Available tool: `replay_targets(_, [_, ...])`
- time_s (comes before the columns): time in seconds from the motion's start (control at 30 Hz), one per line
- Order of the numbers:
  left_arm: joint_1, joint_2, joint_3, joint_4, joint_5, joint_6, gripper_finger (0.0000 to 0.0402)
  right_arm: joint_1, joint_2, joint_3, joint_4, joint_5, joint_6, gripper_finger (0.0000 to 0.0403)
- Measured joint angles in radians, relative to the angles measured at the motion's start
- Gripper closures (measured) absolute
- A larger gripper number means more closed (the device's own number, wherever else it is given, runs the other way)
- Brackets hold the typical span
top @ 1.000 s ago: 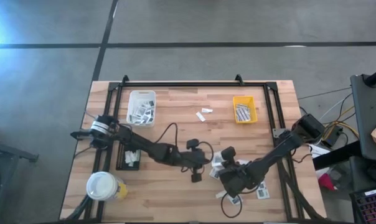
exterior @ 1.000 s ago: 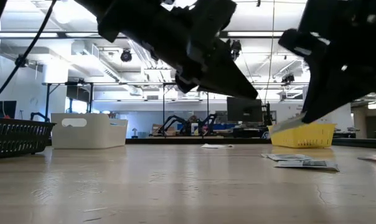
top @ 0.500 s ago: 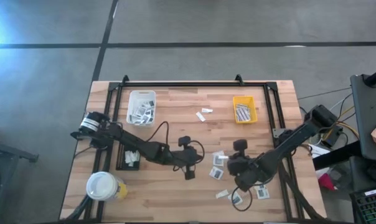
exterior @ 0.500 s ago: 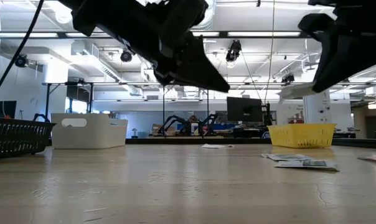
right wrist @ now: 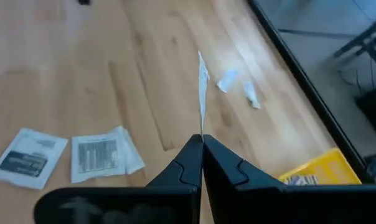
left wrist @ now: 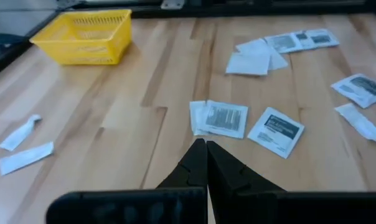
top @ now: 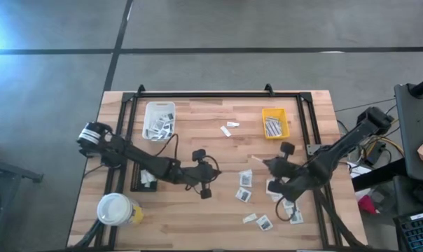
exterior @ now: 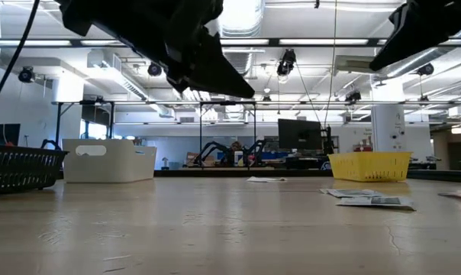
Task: Pick & Place First Aid Supplies
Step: Put the green bandage pack into the black bin
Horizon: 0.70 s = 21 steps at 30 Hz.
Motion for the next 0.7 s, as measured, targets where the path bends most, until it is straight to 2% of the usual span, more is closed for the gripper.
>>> replay_targets(0.23, [-0.019,-0.068,-0.082,0.031,-0.035,-0.001,0.0401,-0.007,-0.078,-0.06,0.034,0.016,0.111,0.0394])
replay_targets(0.37, [-0.024,-0.083,-0.132,0.152,-0.031,0.016,0.0401,-0.008,-0.086,-0.105,0.142,0.009,0.121,0.0394])
replay_targets(0.57, [-0.024,-0.083,-0.157,0.244,0.026,0.027,0.0401,-0.008,-0.064,-0.158,0.365,-0.053,0.082,0.0394])
replay_targets(0.7, [-0.024,-0.082,-0.15,0.25,0.118,0.041,0.0397,-0.007,-0.044,-0.186,0.541,-0.103,0.019,0.0394])
